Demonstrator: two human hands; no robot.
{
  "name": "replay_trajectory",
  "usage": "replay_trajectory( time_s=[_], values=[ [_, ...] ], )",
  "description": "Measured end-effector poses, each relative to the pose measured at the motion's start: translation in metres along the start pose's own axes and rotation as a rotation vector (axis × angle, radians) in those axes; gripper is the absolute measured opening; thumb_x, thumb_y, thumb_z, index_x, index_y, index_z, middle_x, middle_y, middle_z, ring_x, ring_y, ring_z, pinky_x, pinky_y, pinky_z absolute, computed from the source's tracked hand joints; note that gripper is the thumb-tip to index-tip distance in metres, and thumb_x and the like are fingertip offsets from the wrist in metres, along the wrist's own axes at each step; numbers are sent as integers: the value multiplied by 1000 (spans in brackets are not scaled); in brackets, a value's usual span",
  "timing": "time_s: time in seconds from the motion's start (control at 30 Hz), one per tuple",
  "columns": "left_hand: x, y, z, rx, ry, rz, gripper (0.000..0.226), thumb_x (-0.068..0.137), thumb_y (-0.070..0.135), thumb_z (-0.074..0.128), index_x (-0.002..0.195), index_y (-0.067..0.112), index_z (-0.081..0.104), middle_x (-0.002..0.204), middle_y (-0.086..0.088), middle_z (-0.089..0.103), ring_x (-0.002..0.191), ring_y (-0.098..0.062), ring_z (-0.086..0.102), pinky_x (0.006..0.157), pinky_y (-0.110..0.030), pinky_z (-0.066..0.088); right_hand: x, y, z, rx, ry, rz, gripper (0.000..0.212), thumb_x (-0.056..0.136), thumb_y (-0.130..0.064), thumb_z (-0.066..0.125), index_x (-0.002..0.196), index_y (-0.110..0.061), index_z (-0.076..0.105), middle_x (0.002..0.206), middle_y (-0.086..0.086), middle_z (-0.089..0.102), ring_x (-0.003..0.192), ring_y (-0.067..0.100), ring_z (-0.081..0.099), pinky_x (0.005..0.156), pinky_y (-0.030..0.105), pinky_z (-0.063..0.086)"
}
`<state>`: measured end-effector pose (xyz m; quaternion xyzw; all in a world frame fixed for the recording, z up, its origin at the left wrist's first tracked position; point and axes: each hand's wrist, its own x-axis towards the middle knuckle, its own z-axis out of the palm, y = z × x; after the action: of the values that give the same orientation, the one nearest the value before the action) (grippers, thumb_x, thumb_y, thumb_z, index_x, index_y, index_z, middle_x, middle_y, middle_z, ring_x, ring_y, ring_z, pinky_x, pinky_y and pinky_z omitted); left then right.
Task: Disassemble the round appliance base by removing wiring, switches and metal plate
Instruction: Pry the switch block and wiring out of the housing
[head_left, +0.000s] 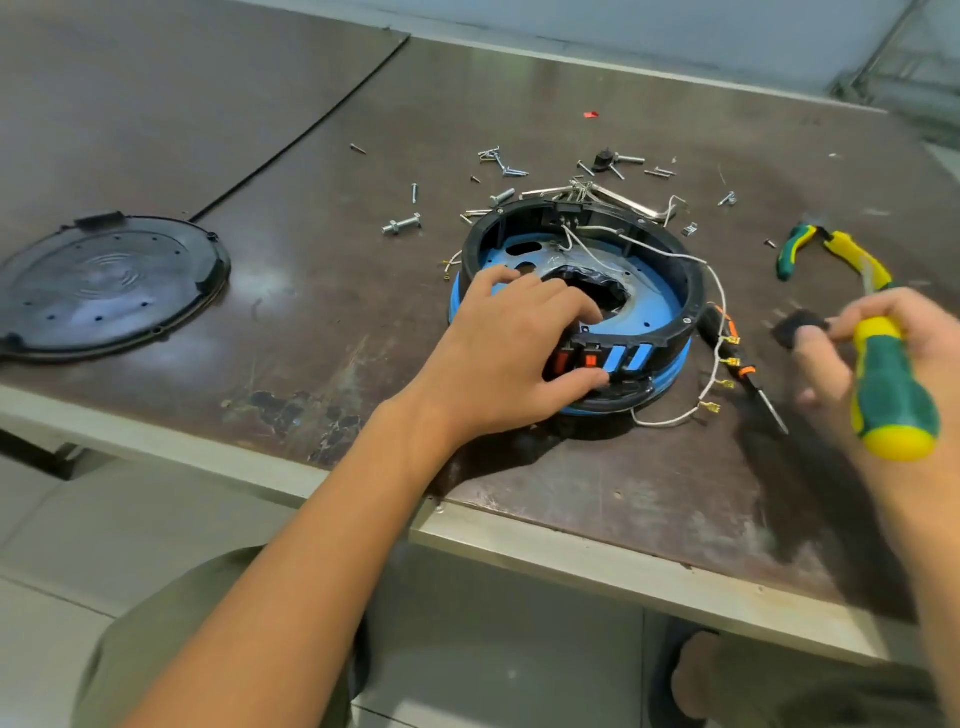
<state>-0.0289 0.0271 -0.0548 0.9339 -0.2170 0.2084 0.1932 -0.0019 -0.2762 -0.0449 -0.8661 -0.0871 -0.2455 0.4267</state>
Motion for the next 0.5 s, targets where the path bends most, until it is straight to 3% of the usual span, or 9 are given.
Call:
replay_trajectory(
  time_s=[0.1, 0.2, 0.27, 0.33, 0.43, 0.5],
  values=[
    [1, -1, 2, -16, 9, -8, 44, 88, 64, 56, 114, 28, 62, 103, 15, 64, 96, -7, 57, 101, -37, 37, 7, 21, -20, 144, -68, 230, 64, 70, -89, 63, 101, -34, 59, 95, -3, 66, 59, 12, 60, 61, 40, 53],
    [2, 0, 4, -10, 36, -22, 45, 87, 67, 54, 111, 30, 62, 99, 18, 65, 92, -3, 57, 98, -35, 38, 13, 13, -13, 244, -62, 329, 81, 65, -93, 61, 98, -19, 57, 87, -7, 67, 40, 7, 53, 45, 20, 43],
    [2, 1, 6, 0, 59, -17, 44, 87, 68, 55, 110, 31, 63, 98, 18, 66, 91, -2, 57, 95, -33, 37, 9, -1, -3, 357, -67, 322, 88, 79, -86, 54, 109, -3, 58, 75, -8, 72, 35, 8, 51, 38, 17, 37],
    [3, 2, 7, 13, 77, -11, 44, 87, 67, 56, 110, 30, 64, 98, 17, 67, 91, -3, 58, 94, -33, 37, -2, -16, 4, 558, -156, 262, 79, 85, -79, 53, 114, -6, 54, 82, 1, 75, 41, 14, 56, 41, 19, 41],
    [2, 0, 9, 20, 108, 6, 43, 88, 65, 58, 109, 28, 66, 97, 15, 68, 90, -5, 59, 93, -33, 37, -15, -33, 15, 886, -233, 127, 47, 91, -65, 53, 94, -19, 62, 73, 1, 69, 42, 18, 54, 43, 17, 42],
    [0, -1, 11, 21, 133, 20, 41, 88, 63, 59, 107, 27, 67, 95, 15, 68, 89, -6, 59, 92, -33, 38, -19, -41, 26, 1005, -324, 152, 39, 98, -52, 48, 82, -24, 68, 66, 2, 65, 39, 19, 50, 43, 15, 40]
  ],
)
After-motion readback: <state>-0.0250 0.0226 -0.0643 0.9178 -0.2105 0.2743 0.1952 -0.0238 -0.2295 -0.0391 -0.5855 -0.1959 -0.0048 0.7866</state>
